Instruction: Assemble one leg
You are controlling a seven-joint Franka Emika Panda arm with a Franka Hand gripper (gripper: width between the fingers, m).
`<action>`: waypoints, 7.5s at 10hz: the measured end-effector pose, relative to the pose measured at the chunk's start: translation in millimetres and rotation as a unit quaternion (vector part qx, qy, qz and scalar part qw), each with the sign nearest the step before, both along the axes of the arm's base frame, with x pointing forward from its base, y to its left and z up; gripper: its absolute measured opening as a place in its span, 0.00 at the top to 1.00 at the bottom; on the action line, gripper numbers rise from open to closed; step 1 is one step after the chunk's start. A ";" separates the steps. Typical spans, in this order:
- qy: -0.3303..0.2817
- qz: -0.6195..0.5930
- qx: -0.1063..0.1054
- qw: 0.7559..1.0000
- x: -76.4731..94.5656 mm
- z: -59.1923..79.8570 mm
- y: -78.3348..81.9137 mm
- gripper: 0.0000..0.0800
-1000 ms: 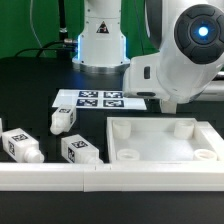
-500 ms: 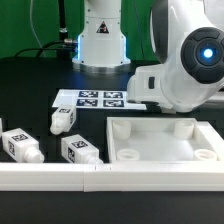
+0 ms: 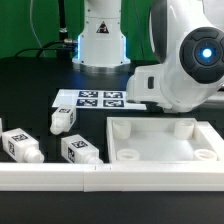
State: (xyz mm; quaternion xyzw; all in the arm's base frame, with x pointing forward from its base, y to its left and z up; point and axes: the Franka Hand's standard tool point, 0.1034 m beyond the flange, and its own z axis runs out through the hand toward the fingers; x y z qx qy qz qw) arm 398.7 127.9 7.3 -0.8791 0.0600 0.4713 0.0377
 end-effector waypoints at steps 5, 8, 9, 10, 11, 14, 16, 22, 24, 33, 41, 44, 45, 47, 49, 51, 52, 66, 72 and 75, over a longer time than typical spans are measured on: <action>-0.032 0.015 0.027 0.999 33.9 41.8 -13.8 0.64; -0.066 0.018 0.041 0.997 54.2 78.3 -23.7 0.64; -0.077 0.018 0.040 0.996 57.3 73.5 -22.9 0.64; -0.113 0.015 0.037 0.993 65.0 73.4 -22.3 0.64; -0.154 0.012 0.032 0.988 69.6 74.2 -22.4 0.64; -0.238 0.030 0.043 0.970 114.2 117.5 -30.8 0.64; -0.311 0.028 0.032 0.949 131.7 133.7 -26.3 0.64; -0.550 0.057 0.017 0.833 198.8 141.9 -30.9 0.64; -0.605 0.059 0.010 0.794 202.3 139.6 -32.7 0.64; -0.695 0.055 -0.001 0.717 221.8 107.8 -16.1 0.64; -0.694 0.054 -0.002 0.718 233.0 94.7 -17.7 0.64; -0.692 0.055 -0.003 0.720 230.8 84.3 -16.9 0.64; -0.691 0.055 -0.003 0.720 229.8 80.9 -16.5 0.64; -0.698 0.050 -0.006 0.715 230.1 80.6 -16.8 0.64; -0.701 0.050 -0.007 0.711 230.3 80.7 -16.9 0.64; -0.701 0.050 -0.007 0.711 230.2 80.5 -17.0 0.50; -0.701 0.050 -0.007 0.711 230.2 80.5 -17.0 0.50; -0.565 0.047 0.013 0.823 234.9 77.3 -18.8 0.19; -0.491 0.042 0.019 0.870 241.1 80.5 -31.9 0.51; -0.491 0.042 0.019 0.870 241.1 80.4 -32.0 0.64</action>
Offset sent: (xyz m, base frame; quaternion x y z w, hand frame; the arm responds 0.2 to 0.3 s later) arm 0.0317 -0.0205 0.0478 -0.0116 0.0065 -0.0627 0.9979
